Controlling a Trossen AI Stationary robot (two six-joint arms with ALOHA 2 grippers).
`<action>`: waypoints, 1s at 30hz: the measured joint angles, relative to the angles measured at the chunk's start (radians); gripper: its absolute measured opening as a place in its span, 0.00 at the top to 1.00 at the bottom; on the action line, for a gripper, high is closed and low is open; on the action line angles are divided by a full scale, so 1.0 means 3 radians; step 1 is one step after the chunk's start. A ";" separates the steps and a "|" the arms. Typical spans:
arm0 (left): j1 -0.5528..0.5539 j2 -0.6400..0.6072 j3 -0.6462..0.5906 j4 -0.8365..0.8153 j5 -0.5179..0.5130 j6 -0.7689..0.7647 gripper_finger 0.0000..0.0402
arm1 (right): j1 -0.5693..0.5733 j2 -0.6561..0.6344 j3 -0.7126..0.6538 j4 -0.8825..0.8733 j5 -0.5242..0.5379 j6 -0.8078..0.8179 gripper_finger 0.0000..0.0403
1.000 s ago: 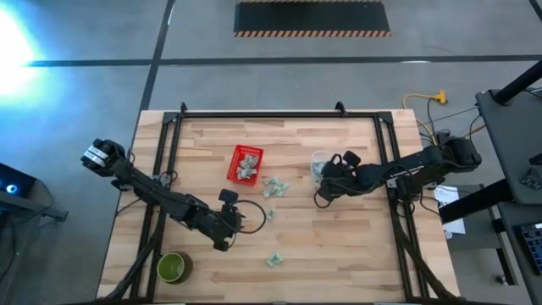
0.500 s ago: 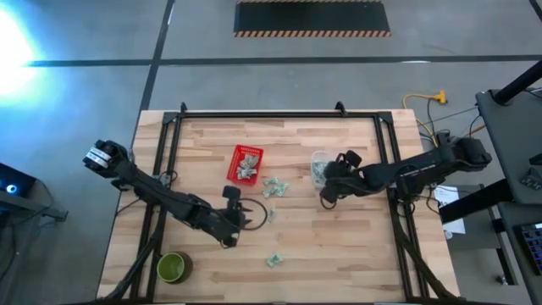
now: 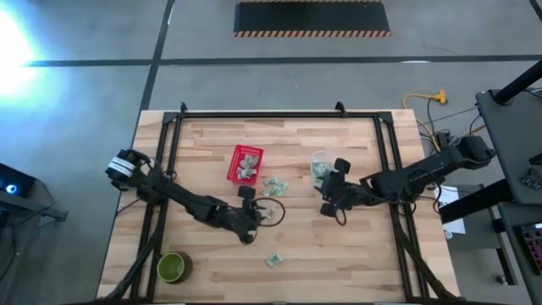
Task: Pick and place items into bin
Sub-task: Put the stevia packet into the red bin
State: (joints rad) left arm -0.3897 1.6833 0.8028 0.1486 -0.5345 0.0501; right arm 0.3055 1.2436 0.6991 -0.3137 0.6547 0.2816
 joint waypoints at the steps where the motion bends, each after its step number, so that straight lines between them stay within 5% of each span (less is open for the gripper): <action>1: 0.0020 0.0027 0.0008 -0.0004 0.0015 -0.0048 0.68 | 0.0019 0.0004 0.0000 0.0038 -0.0001 -0.0039 0.68; 9: 0.0210 0.0192 0.0045 0.0199 0.0662 -0.0223 0.68 | 0.0167 0.0003 0.0000 0.0219 -0.0025 -0.0256 0.70; 30: 0.0428 0.0501 0.0047 0.0431 0.1066 -0.0321 0.68 | 0.0190 0.0003 0.0000 0.0212 -0.0025 -0.0247 0.74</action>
State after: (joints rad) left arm -0.2611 1.8337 0.8169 0.2779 -0.2147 -0.0463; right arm 0.3626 1.2446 0.6991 -0.2501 0.6472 0.2073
